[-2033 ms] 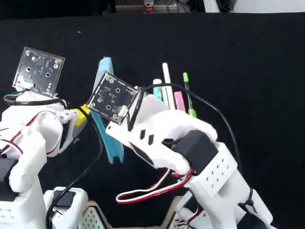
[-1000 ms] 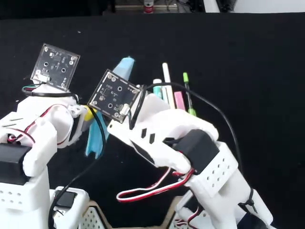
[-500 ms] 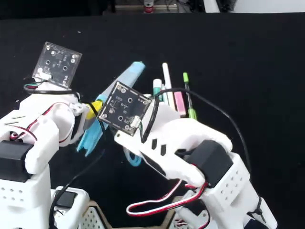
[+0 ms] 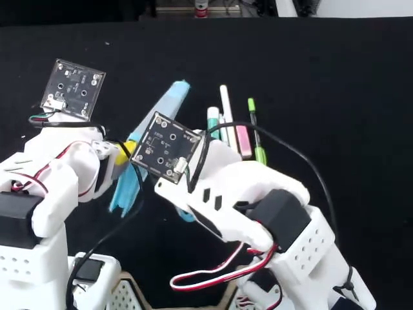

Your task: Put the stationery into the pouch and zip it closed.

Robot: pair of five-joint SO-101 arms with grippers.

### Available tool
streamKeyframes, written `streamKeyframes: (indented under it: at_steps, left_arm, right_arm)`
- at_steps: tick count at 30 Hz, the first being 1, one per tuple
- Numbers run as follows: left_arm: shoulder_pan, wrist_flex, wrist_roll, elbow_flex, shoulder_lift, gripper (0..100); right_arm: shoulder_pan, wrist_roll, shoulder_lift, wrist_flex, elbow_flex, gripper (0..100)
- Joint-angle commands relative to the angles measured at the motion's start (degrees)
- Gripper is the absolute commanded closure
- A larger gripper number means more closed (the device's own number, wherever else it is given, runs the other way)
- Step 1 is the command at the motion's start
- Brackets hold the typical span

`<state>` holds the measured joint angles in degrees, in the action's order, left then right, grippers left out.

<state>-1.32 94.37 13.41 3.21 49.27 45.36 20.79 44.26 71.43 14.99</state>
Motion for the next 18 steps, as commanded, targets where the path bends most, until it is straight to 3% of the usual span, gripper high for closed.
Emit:
streamKeyframes:
  at_steps: [1,7,18]
  left_arm:
    - [0.5,-1.1,-0.5,-2.9,-0.1,75]
    - [0.6,-0.6,-0.5,-2.9,0.4,75]
    - [0.6,-1.0,-0.5,2.7,0.5,75]
  right_arm:
    - [0.2,0.2,1.3,2.2,-0.6,98.8]
    - [0.1,0.2,1.2,8.9,-0.7,98.8]
    - [-6.9,0.2,0.1,2.5,-0.9,98.8]
